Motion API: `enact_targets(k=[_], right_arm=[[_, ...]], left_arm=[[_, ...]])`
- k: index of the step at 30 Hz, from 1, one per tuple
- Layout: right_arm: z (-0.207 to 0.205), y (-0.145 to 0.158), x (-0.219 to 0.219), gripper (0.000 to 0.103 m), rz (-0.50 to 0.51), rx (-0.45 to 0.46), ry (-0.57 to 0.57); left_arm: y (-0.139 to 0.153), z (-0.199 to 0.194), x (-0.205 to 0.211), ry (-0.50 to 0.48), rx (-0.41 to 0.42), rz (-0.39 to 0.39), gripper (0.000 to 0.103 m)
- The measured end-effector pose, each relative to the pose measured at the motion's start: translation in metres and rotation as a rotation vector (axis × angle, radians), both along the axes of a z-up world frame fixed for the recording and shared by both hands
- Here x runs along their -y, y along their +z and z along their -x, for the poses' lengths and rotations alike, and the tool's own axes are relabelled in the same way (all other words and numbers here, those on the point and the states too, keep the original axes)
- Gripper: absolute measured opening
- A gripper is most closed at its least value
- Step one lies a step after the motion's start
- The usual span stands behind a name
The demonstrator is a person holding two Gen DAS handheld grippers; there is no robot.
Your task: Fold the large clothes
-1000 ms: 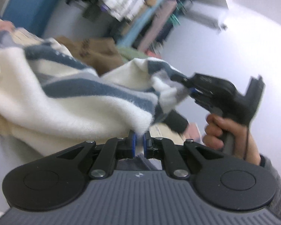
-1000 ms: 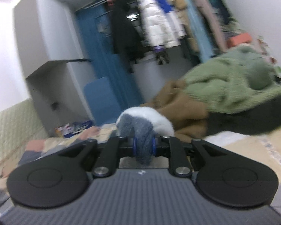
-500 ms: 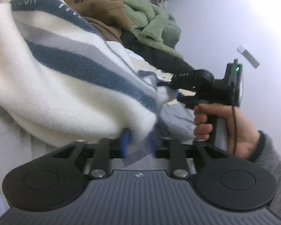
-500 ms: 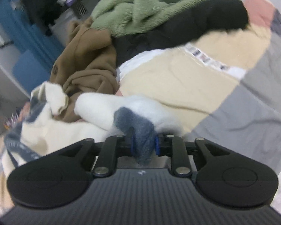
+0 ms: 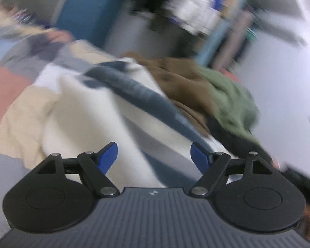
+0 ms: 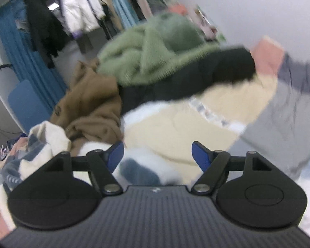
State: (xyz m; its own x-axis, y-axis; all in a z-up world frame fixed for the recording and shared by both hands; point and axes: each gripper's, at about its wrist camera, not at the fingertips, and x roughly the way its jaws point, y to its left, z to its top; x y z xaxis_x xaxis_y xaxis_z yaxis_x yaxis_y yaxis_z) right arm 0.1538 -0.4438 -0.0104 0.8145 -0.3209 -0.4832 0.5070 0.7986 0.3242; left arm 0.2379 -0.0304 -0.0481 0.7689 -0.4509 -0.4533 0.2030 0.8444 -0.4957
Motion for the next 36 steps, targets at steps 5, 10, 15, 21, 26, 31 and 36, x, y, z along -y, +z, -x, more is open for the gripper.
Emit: enact_targets(k=[5,10,15,21,26,31,36], right_arm=[[-0.016,-0.001,-0.038,0.075,0.096,0.038,0.248],[-0.049,-0.018,-0.069,0.075,0.051,0.047,0.502],[-0.065,-0.027,-0.109,0.074,0.075,0.078,0.755],[-0.059,-0.030,-0.138,0.037,0.115,0.069,0.931],[-0.039,-0.021,-0.151,0.015,0.200,0.093,1.021],[-0.007,-0.011,-0.166,0.008,0.226,0.089,1.125],[0.024,-0.013,-0.188,0.003,0.301,-0.027,1.244]], left_arm=[[-0.015,-0.039,-0.002,0.066,-0.020,-0.049,0.081],[-0.040,-0.058,0.014,0.070,-0.040,-0.096,0.071],[-0.055,-0.053,0.015,0.089,-0.027,-0.137,0.029],[-0.029,-0.013,-0.013,0.173,-0.010,-0.106,0.011],[-0.011,0.032,-0.044,0.235,-0.042,-0.048,0.009],[0.007,0.077,-0.053,0.236,-0.034,-0.110,0.004],[0.010,0.124,-0.042,0.223,-0.033,-0.257,0.004]])
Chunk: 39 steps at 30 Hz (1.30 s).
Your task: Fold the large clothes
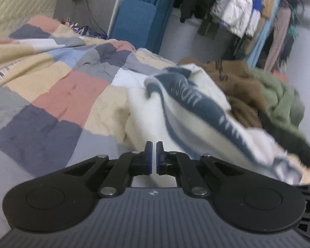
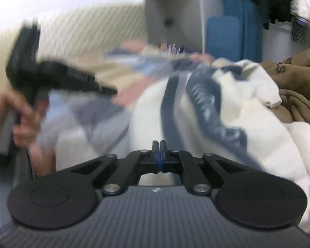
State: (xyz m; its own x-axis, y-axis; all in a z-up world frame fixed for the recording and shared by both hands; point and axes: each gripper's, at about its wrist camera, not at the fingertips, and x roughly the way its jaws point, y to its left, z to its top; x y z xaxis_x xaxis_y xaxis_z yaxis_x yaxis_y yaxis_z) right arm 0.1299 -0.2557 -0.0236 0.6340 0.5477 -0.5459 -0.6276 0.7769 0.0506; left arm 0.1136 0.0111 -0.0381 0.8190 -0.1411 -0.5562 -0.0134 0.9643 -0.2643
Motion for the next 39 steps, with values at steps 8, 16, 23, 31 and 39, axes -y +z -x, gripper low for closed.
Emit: enact_targets(k=[8,16,23,31,39], right_arm=[[0.003,0.017,0.002,0.004,-0.122,0.026,-0.062],[-0.053,0.034,0.041,0.034,-0.179,0.018,-0.336],[-0.152,0.031,0.058,0.067,-0.188,-0.030,-0.434],[-0.261,-0.019,0.060,0.083,-0.081,-0.236,-0.556],[-0.283,-0.061,0.067,0.081,-0.160,-0.481,-0.578]], left_arm=[[0.002,0.000,0.007,-0.083,0.033,0.083,0.004],[0.000,-0.049,0.036,-0.210,0.048,0.082,0.010],[-0.011,-0.079,0.030,-0.246,0.062,0.142,0.061],[-0.036,-0.111,-0.004,-0.187,0.032,0.286,0.062],[-0.054,-0.131,-0.024,-0.158,0.021,0.376,0.062]])
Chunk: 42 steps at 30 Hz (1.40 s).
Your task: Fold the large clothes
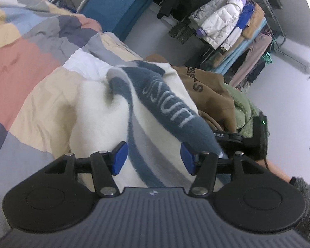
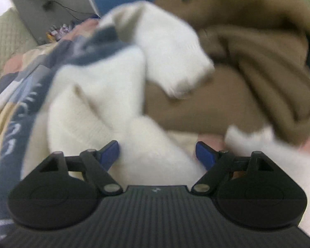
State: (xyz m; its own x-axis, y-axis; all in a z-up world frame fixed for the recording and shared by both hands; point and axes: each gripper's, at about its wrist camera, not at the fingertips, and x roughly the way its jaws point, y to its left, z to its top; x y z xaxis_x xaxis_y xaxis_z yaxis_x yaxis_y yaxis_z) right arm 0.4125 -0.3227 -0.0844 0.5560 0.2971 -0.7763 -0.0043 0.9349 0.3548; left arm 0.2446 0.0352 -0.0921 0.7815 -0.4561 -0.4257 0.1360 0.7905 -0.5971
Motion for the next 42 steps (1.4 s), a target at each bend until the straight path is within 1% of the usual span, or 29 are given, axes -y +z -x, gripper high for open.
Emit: enact_targets(k=[1,3,4,5,6,8,10,12,13,14,17,21,23,25,28,30,31,33,35,37,39,40,42], right_arm=[[0.004,0.002,0.000,0.077,-0.015,0.004,0.008],[0.016,0.009,-0.004,0.056,0.006,0.025,0.046],[0.022,0.014,-0.006,0.049,0.028,0.039,0.056],[0.031,0.021,-0.008,0.030,0.057,0.052,0.065],[0.039,0.028,-0.011,0.022,0.075,0.066,0.080],[0.063,0.045,-0.014,0.018,0.090,0.126,0.118],[0.088,0.061,-0.014,0.017,0.074,0.188,0.141],[0.115,0.078,-0.014,0.016,0.037,0.247,0.171],[0.131,0.086,-0.015,0.015,0.022,0.276,0.191],[0.139,0.092,-0.016,0.015,0.006,0.298,0.210],[0.181,0.104,-0.020,0.015,-0.040,0.357,0.255],[0.226,0.102,-0.027,0.014,-0.076,0.417,0.316],[0.242,0.096,-0.031,0.014,-0.092,0.425,0.356],[0.251,0.089,-0.037,0.014,-0.086,0.422,0.398],[0.260,0.082,-0.051,0.014,-0.084,0.407,0.458],[0.260,0.076,-0.062,0.014,-0.072,0.392,0.494],[0.262,0.074,-0.067,0.014,-0.055,0.393,0.511],[0.265,0.071,-0.076,0.014,-0.012,0.397,0.534],[0.263,0.066,-0.079,0.014,-0.008,0.379,0.524],[0.263,0.063,-0.080,0.014,-0.008,0.366,0.511],[0.259,0.061,-0.080,0.014,-0.007,0.355,0.502],[0.257,0.060,-0.079,0.014,-0.005,0.348,0.499],[0.253,0.057,-0.080,0.014,0.005,0.332,0.497]], left_arm=[[0.000,-0.001,-0.001,0.003,-0.004,0.006,0.062],[0.001,0.000,-0.003,0.006,0.002,0.012,0.062],[0.003,0.001,-0.003,0.009,0.013,0.006,0.062],[0.005,0.002,-0.002,0.011,0.023,-0.007,0.063],[0.007,0.004,0.000,0.015,0.030,-0.022,0.063],[0.009,0.007,0.002,0.022,0.039,-0.041,0.064],[0.010,0.011,0.007,0.019,0.043,-0.052,0.064],[0.015,0.018,0.013,0.019,0.071,-0.087,0.064],[0.018,0.021,0.015,0.020,0.085,-0.093,0.064],[0.020,0.024,0.015,0.020,0.098,-0.090,0.064],[0.030,0.034,0.011,0.022,0.143,-0.063,0.064],[0.046,0.052,0.000,0.018,0.188,0.043,0.064],[0.052,0.061,-0.003,-0.007,0.207,0.097,0.064],[0.055,0.068,-0.002,-0.025,0.211,0.118,0.064],[0.055,0.068,0.005,-0.087,0.177,0.113,0.064],[0.055,0.062,0.014,-0.139,0.159,0.084,0.064],[0.056,0.059,0.020,-0.164,0.150,0.052,0.064],[0.058,0.048,0.038,-0.227,0.139,-0.037,0.064],[0.058,0.036,0.057,-0.298,0.127,-0.093,0.064],[0.057,0.025,0.076,-0.392,0.115,-0.145,0.064],[0.052,0.015,0.095,-0.464,0.098,-0.186,0.064],[0.051,0.009,0.105,-0.493,0.082,-0.221,0.064],[0.046,0.001,0.118,-0.501,0.071,-0.288,0.064]])
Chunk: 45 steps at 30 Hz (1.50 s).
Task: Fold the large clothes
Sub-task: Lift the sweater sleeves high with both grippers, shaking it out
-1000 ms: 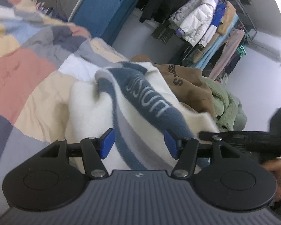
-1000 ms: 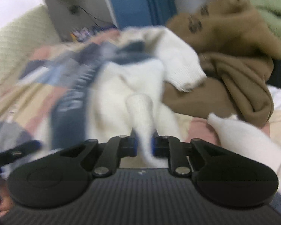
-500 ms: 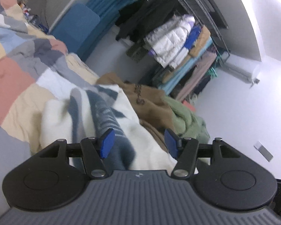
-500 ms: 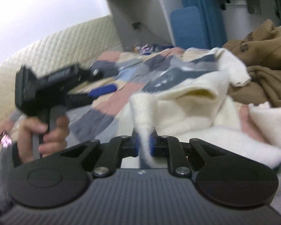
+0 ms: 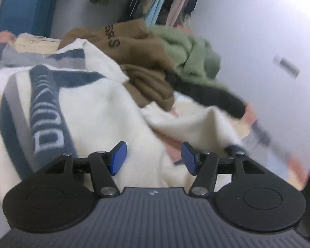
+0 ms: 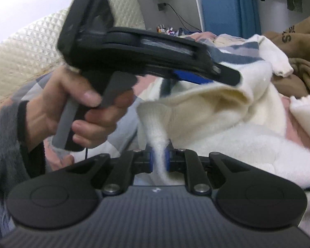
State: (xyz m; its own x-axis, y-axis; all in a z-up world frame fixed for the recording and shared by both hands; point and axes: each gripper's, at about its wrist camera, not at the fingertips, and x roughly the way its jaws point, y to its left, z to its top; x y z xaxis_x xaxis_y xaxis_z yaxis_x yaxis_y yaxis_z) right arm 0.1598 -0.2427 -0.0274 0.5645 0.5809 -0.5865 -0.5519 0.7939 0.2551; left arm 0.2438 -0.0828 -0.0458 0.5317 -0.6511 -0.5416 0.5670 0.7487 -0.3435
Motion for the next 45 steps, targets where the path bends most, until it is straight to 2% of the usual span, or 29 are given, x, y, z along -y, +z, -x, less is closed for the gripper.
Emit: enact_targets(k=[2,5,8,10,12,15,17,19,22,25,29,34,40,45], right_arm=[[-0.003,-0.004,-0.001,0.014,0.007,-0.015,-0.004],[-0.006,-0.008,-0.005,0.014,0.019,-0.028,-0.006],[-0.007,-0.011,-0.007,0.014,0.029,-0.049,-0.018],[-0.010,-0.014,-0.008,0.014,0.032,-0.061,-0.021],[-0.012,-0.015,-0.010,0.014,0.037,-0.068,-0.025],[-0.010,-0.014,-0.009,0.014,0.047,-0.075,-0.035],[-0.004,-0.015,-0.008,0.014,0.049,-0.078,-0.048],[-0.005,-0.014,-0.009,0.014,0.067,-0.067,-0.071],[-0.006,-0.011,-0.008,0.013,0.065,-0.058,-0.094],[-0.004,-0.003,-0.003,0.013,0.064,-0.023,-0.127],[0.003,0.016,0.012,0.013,0.053,0.069,-0.212],[0.017,0.053,0.025,0.013,0.049,0.232,-0.309],[0.031,0.109,0.025,0.013,0.060,0.359,-0.304],[0.051,0.168,0.024,0.013,0.063,0.458,-0.289]], left_arm=[[-0.003,-0.011,0.009,0.000,-0.009,-0.046,0.064],[-0.013,-0.029,0.023,0.007,-0.021,-0.157,0.064],[-0.025,-0.041,0.030,-0.026,-0.060,-0.210,0.064],[-0.030,-0.045,0.037,-0.039,-0.044,-0.259,0.064],[-0.031,-0.045,0.040,-0.030,-0.019,-0.270,0.065],[-0.038,-0.053,0.046,-0.018,-0.033,-0.284,0.064],[-0.042,-0.057,0.045,-0.001,-0.041,-0.268,0.060],[-0.045,-0.060,0.040,0.029,-0.061,-0.253,0.042],[-0.045,-0.065,0.017,0.095,-0.104,-0.153,0.026],[-0.036,-0.071,-0.017,0.185,-0.160,0.014,0.023],[-0.016,-0.059,-0.057,0.287,-0.163,0.227,0.022],[0.013,-0.024,-0.098,0.326,-0.137,0.443,0.022],[0.066,0.024,-0.108,0.316,-0.021,0.509,0.022],[0.129,0.063,-0.113,0.311,0.065,0.533,0.022]])
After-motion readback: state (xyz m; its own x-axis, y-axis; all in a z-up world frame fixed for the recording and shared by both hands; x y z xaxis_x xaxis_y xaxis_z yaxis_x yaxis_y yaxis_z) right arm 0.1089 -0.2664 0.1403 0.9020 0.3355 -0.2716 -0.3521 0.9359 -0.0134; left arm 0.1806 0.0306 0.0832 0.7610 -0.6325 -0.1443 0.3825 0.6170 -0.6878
